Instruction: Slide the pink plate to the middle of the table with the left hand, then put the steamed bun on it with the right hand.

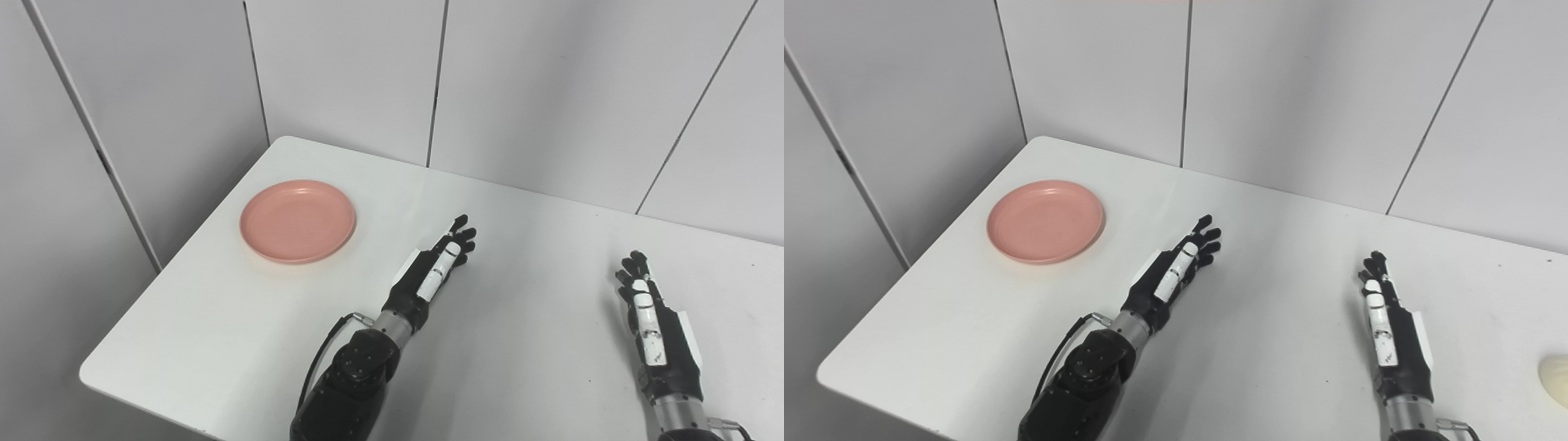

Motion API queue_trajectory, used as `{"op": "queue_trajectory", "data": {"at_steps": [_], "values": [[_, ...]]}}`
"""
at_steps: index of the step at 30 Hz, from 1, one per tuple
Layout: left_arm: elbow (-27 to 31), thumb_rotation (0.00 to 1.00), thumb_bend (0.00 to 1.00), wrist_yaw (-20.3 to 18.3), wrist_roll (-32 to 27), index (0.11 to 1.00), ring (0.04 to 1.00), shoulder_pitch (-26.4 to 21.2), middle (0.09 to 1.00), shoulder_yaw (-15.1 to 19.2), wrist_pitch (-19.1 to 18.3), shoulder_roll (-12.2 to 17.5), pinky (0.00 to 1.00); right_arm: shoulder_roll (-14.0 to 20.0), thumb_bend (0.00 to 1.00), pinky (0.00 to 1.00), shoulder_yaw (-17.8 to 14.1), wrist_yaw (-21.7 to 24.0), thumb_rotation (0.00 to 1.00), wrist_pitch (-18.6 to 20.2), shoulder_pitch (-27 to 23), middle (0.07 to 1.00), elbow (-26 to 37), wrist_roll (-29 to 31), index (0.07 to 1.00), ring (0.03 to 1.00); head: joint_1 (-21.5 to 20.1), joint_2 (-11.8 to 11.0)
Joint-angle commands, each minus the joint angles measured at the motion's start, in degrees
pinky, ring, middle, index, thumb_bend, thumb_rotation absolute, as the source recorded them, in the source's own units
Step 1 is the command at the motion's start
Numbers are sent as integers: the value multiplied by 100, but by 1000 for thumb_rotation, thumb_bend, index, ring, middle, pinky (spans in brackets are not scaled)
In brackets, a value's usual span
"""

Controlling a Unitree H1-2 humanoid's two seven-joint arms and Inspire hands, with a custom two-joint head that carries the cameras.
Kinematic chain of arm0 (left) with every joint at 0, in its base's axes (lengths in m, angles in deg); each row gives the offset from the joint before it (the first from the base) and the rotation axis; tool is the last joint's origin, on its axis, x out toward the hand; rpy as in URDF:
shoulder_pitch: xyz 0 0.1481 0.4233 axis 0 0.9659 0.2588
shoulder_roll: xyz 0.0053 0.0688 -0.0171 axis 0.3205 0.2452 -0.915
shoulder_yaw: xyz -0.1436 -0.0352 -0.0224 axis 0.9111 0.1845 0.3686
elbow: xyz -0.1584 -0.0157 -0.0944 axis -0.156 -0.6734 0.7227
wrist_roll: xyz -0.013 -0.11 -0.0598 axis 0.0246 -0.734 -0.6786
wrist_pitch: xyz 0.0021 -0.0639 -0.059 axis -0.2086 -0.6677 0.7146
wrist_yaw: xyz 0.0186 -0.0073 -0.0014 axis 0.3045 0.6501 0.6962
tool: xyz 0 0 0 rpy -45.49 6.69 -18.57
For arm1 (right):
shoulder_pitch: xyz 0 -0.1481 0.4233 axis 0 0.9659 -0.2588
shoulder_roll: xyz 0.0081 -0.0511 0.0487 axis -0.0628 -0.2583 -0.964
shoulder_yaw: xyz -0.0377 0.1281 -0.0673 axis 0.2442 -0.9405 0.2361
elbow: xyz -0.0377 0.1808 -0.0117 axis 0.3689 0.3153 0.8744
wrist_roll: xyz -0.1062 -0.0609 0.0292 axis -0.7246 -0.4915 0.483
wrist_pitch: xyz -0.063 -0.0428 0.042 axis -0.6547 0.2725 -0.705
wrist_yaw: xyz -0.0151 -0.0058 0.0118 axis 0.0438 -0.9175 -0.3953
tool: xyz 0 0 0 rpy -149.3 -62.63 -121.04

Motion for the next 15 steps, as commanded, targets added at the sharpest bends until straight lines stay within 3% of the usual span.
{"op": "queue_trajectory", "data": {"at_steps": [1,15], "values": [[-505,1000,518,-29,82,966,943,222,957,-131,-309,-141,959,25,92,998,-47,-8,1000,58,215,974,-8,49,986,963,-17,25],[-641,1000,512,-33,70,969,944,128,960,-109,-267,-97,963,-2,84,990,-34,-38,1000,150,169,969,-13,-21,978,962,-259,54]]}}
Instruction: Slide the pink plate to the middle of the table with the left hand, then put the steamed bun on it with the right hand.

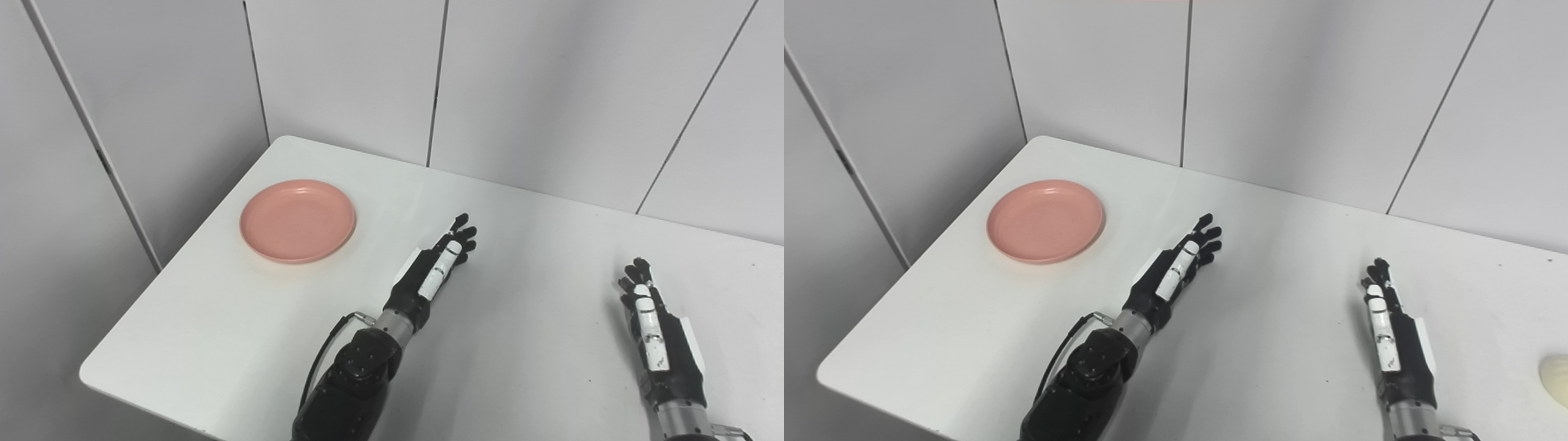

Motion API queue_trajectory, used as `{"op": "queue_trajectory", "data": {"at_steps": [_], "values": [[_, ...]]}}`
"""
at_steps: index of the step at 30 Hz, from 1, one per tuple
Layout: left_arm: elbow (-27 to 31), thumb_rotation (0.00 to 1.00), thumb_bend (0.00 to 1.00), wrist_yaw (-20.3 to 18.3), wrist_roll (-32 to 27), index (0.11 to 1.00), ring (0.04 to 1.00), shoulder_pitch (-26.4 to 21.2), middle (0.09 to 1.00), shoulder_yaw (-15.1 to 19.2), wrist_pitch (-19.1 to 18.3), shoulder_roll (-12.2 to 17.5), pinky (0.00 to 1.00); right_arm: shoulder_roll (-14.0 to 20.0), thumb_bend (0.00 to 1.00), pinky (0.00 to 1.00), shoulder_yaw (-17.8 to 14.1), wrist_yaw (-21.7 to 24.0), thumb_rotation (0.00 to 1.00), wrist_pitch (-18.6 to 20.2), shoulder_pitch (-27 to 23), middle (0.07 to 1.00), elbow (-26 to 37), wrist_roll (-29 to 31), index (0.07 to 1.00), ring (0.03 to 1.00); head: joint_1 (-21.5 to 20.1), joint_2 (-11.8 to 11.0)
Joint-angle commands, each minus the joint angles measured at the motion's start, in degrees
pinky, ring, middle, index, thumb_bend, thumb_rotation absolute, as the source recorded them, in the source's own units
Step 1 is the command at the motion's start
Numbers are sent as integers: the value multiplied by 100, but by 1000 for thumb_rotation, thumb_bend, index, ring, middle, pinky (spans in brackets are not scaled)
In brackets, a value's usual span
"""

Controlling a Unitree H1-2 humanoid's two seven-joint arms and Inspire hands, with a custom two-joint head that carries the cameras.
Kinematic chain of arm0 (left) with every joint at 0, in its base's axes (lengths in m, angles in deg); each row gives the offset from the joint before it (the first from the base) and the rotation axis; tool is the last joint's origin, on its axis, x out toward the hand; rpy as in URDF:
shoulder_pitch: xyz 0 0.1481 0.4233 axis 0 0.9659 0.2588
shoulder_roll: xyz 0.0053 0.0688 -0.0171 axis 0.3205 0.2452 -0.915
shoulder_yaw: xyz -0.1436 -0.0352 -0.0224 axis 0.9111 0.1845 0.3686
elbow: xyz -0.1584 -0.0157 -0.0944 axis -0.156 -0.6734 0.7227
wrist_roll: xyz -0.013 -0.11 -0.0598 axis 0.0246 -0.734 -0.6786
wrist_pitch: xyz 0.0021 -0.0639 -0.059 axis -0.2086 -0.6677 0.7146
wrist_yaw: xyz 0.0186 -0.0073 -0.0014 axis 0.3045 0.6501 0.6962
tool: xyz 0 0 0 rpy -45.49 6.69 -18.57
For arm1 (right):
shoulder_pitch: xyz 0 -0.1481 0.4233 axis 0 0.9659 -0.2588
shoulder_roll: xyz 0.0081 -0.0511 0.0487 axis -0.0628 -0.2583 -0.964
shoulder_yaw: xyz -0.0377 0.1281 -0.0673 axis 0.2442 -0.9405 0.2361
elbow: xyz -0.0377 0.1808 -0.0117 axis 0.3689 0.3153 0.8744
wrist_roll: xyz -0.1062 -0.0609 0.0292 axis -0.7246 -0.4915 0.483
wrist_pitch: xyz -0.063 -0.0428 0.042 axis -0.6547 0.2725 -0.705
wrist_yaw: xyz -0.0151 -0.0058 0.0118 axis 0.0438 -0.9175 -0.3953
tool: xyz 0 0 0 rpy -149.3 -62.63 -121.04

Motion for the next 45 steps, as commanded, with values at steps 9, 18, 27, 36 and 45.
{"op": "queue_trajectory", "data": {"at_steps": [9,18,27,36,45], "values": [[-616,1000,508,-36,48,967,948,55,956,-35,-147,-41,971,-23,74,987,-16,13,1000,-185,7,967,-367,57,975,954,-77,-34],[617,1000,524,-65,-45,971,955,65,962,61,-553,27,989,-6,80,973,-17,16,1000,-260,-3,958,-446,52,970,947,-144,-18],[1746,1000,550,44,-157,956,936,-69,944,290,-876,77,955,32,91,976,-29,58,1000,-293,-20,962,-505,73,971,948,-119,-19],[2410,1000,557,131,-148,949,921,-291,936,559,-1119,162,965,35,78,974,-33,47,1000,-296,-12,967,-522,67,978,951,-184,-13],[2927,1000,554,194,-351,928,914,-377,925,931,-1350,348,984,43,93,986,-46,88,1000,-244,6,965,-446,166,975,954,-172,22]]}}
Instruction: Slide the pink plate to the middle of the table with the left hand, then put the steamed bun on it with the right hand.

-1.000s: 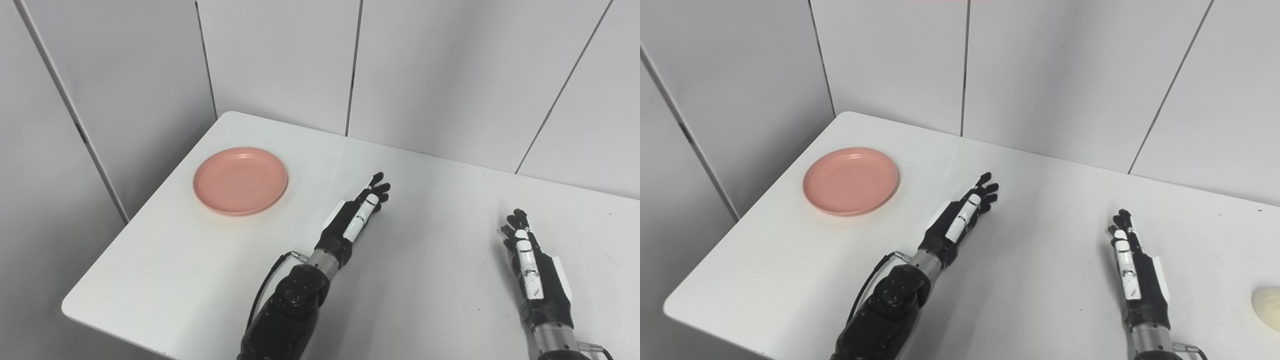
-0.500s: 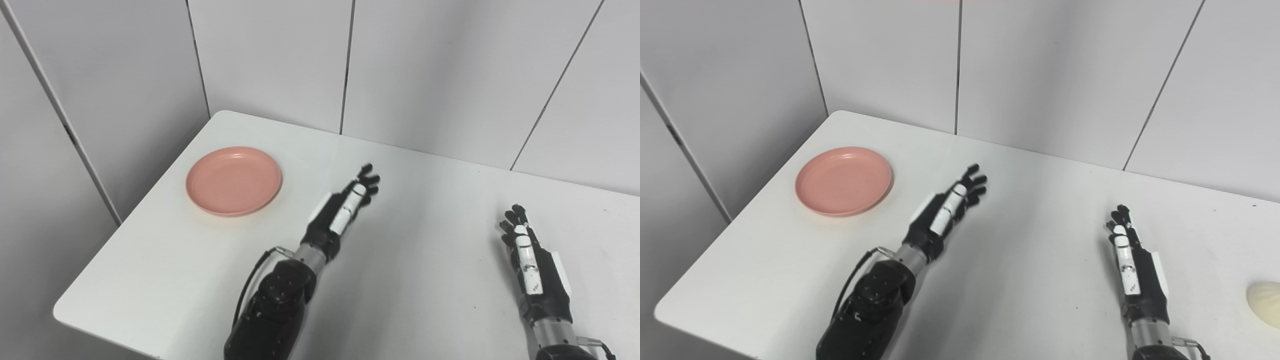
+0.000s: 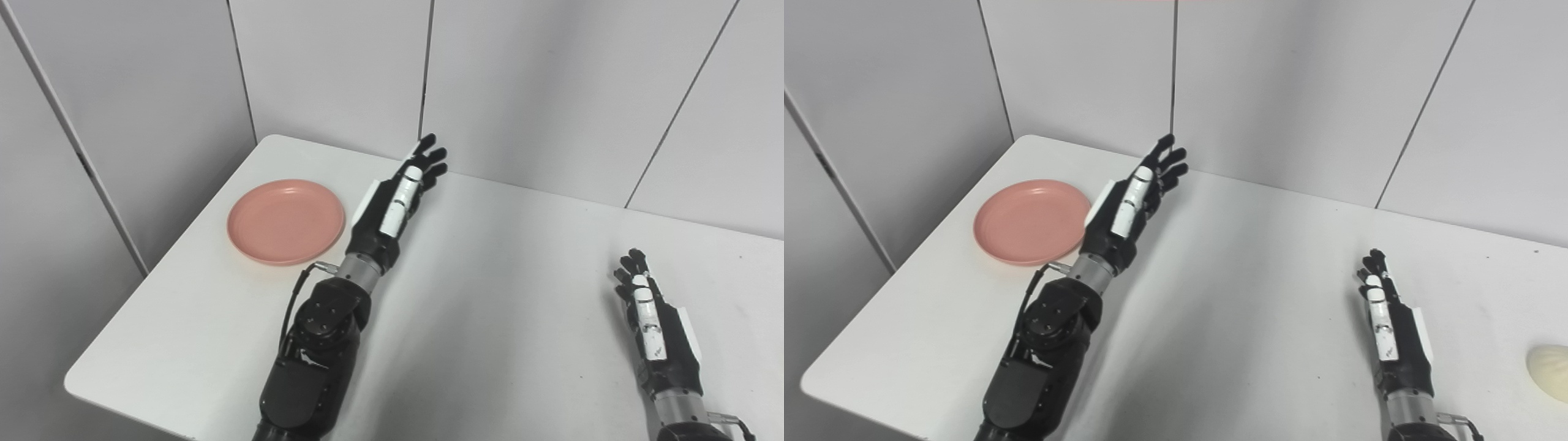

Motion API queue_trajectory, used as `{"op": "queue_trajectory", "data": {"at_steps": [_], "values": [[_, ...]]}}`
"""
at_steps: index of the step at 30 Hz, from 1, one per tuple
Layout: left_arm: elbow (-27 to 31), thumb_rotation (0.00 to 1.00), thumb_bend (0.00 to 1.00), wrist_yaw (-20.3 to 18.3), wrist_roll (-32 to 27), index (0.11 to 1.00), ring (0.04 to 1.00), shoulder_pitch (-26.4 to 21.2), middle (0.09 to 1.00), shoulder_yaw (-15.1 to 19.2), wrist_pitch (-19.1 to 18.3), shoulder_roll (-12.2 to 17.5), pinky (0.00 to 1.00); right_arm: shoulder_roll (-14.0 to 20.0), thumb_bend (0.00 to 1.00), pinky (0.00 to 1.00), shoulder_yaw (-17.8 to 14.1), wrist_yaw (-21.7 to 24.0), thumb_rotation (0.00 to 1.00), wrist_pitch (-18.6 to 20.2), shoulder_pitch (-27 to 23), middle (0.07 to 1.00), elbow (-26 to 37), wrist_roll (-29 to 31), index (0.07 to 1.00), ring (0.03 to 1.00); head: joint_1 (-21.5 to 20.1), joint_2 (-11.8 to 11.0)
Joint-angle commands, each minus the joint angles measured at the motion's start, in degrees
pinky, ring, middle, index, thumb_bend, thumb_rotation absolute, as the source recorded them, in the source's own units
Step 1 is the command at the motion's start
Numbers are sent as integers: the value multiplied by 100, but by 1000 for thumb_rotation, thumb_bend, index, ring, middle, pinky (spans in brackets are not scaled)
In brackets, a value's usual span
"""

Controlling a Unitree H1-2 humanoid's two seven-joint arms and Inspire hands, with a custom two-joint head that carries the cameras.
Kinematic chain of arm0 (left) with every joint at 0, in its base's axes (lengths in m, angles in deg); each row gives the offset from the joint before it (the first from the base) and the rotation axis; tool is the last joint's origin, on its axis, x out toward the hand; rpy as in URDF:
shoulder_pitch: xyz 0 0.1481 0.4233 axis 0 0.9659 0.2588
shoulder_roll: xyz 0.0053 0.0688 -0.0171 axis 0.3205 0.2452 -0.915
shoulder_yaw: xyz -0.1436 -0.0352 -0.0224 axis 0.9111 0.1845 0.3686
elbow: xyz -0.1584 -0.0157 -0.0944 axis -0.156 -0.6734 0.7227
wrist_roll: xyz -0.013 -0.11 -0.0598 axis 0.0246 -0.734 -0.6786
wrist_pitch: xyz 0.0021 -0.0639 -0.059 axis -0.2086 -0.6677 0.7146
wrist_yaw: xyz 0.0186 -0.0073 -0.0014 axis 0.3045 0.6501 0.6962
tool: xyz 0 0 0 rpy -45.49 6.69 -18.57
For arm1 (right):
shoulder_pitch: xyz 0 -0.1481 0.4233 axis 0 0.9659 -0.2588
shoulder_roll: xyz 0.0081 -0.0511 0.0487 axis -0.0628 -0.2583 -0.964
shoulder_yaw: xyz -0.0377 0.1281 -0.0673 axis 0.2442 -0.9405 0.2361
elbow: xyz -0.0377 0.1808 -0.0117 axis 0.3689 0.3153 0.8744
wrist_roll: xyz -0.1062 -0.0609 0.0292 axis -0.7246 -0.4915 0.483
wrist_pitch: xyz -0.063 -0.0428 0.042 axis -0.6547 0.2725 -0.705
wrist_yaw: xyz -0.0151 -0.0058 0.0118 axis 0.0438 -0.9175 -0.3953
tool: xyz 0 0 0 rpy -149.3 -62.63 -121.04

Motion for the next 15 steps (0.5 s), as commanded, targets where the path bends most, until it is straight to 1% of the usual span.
{"op": "queue_trajectory", "data": {"at_steps": [1,3,8,11,13,15], "values": [[301,1000,551,86,-95,924,911,-265,921,96,-13,40,983,41,91,988,-42,30,1000,-150,229,965,-180,39,977,954,5,5],[382,1000,545,142,-101,913,901,-273,911,157,-72,48,979,55,91,986,-37,33,1000,-158,228,965,-189,43,976,953,13,8],[483,1000,555,171,-189,930,913,-274,925,381,5,283,983,65,93,985,-44,24,1000,-122,242,966,-145,59,974,951,16,15],[583,1000,534,315,-345,919,895,-301,911,630,22,317,949,84,97,975,-36,2,1000,-110,253,964,-124,17,972,949,22,31],[615,1000,518,372,-428,918,894,-319,911,737,23,334,931,85,97,974,-42,-7,1000,-78,260,964,-100,21,972,949,38,37],[648,1000,521,401,-528,930,914,-347,927,880,19,430,929,87,101,980,-50,-2,1000,-45,262,967,-86,42,976,953,63,45]]}}
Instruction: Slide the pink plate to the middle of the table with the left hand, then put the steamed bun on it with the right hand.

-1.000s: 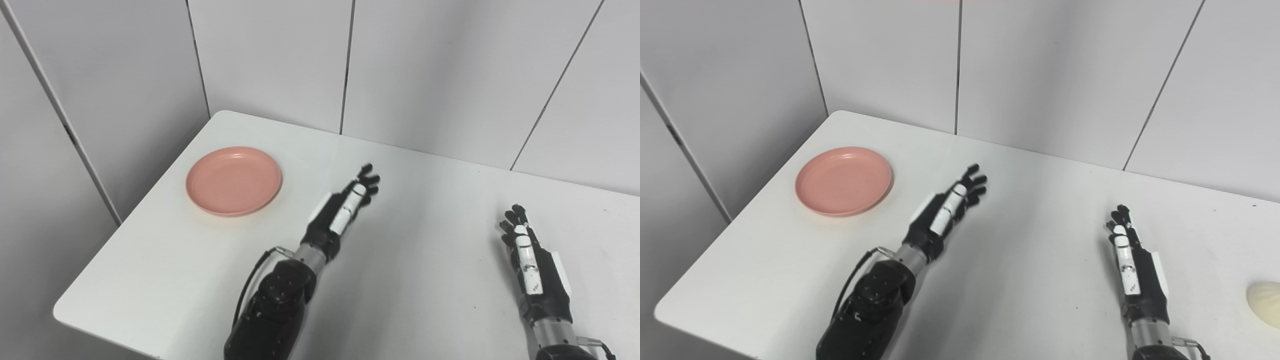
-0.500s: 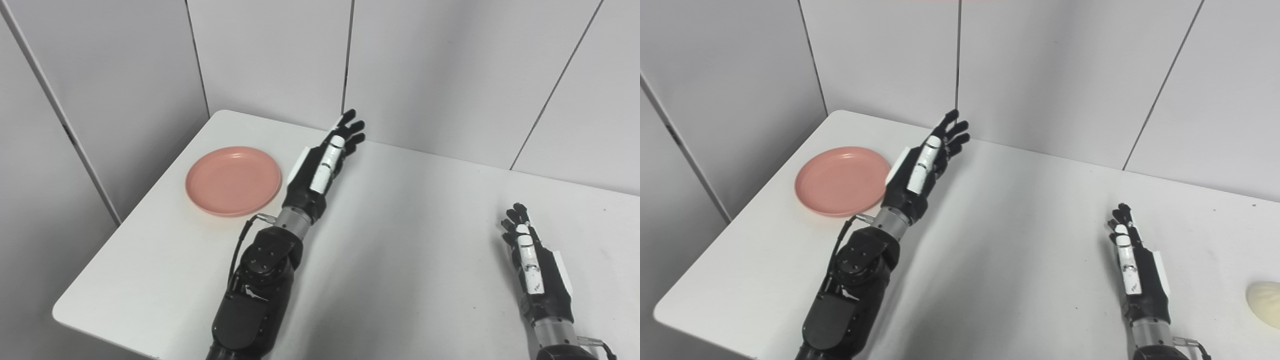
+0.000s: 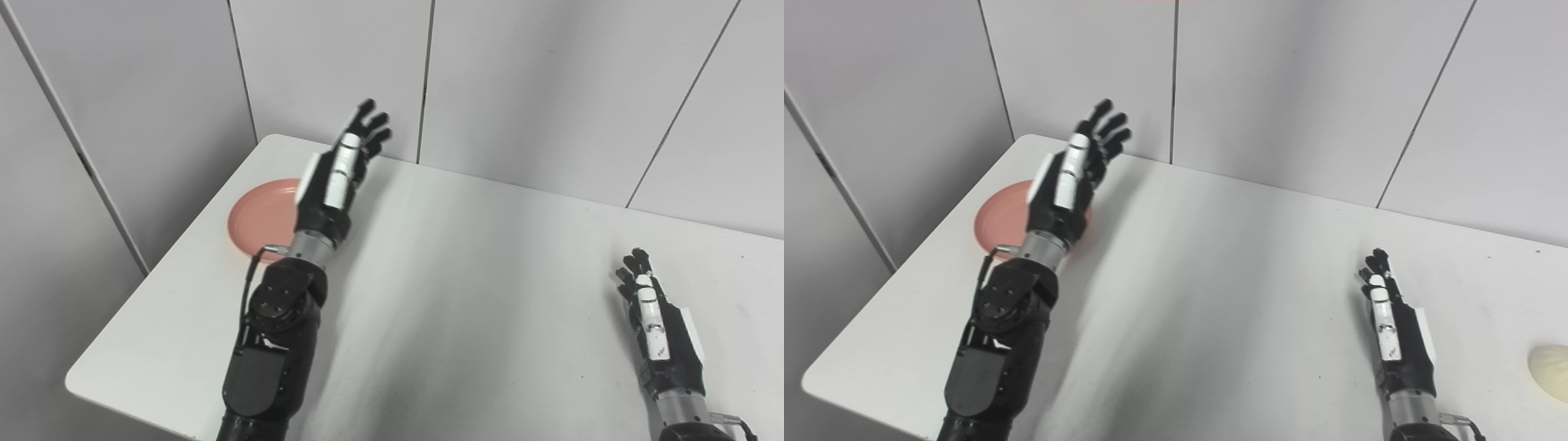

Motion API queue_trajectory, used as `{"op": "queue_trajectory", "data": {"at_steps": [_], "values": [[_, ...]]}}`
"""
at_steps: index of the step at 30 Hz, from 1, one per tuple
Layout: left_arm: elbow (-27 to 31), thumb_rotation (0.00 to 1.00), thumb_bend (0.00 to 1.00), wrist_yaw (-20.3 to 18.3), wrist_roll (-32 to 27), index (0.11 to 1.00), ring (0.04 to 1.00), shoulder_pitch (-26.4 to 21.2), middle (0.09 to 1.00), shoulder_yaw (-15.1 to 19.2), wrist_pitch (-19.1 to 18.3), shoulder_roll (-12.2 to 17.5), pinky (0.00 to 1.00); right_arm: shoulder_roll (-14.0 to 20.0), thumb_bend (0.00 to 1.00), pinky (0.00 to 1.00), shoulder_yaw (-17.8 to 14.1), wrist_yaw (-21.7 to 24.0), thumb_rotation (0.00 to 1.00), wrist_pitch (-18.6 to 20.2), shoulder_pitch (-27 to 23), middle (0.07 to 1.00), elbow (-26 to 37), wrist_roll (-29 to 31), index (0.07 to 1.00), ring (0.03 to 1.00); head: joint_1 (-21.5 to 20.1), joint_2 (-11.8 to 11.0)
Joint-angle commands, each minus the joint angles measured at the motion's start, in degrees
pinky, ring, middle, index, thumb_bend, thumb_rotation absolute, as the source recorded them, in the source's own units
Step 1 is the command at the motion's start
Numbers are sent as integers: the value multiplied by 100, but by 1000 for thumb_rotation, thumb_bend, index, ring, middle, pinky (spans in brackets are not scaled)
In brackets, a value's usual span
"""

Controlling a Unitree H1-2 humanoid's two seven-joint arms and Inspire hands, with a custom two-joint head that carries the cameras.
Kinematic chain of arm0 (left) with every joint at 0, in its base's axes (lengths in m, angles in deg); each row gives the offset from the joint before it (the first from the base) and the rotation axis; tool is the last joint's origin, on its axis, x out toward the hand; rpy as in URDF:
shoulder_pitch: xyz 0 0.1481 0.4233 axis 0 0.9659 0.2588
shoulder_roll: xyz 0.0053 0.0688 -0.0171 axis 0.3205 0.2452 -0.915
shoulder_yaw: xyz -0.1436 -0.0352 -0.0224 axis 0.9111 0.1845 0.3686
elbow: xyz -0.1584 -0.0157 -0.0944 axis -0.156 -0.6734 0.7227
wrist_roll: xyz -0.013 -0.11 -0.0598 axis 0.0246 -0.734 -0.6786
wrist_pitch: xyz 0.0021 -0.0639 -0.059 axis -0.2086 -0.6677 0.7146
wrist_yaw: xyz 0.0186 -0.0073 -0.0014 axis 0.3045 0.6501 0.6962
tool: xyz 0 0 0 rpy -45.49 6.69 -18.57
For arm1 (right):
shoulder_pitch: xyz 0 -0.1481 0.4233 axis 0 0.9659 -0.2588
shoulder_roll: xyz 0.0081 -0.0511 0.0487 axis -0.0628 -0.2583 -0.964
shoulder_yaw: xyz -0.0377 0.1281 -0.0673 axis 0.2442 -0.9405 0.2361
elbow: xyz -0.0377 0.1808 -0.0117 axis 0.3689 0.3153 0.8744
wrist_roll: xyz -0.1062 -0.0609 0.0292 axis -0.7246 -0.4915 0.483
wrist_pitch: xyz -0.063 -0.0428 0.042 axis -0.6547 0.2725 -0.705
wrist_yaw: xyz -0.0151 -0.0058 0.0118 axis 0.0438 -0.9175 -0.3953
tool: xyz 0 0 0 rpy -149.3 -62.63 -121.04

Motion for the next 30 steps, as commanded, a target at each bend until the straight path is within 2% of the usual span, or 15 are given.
{"op": "queue_trajectory", "data": {"at_steps": [1,5,16,21,30], "values": [[187,1000,522,41,-141,934,919,-310,931,108,83,188,931,52,101,983,-51,12,1000,-41,229,969,-123,26,978,955,6,2],[213,1000,520,144,-234,925,910,-341,923,274,91,269,924,67,95,983,-56,9,1000,-14,216,971,-131,25,980,957,59,1],[21,1000,538,330,-415,937,923,-334,936,811,435,592,938,113,88,975,-63,1,1000,-63,208,963,-137,6,970,950,185,-11],[-196,1000,548,439,-628,923,908,-357,921,1107,567,712,932,111,100,991,-80,23,1000,-29,202,968,-155,72,972,957,223,-9],[-792,1000,560,425,-900,935,927,-319,935,1404,960,988,948,136,111,999,-71,59,1000,-98,185,980,-222,101,982,971,259,-54]]}}
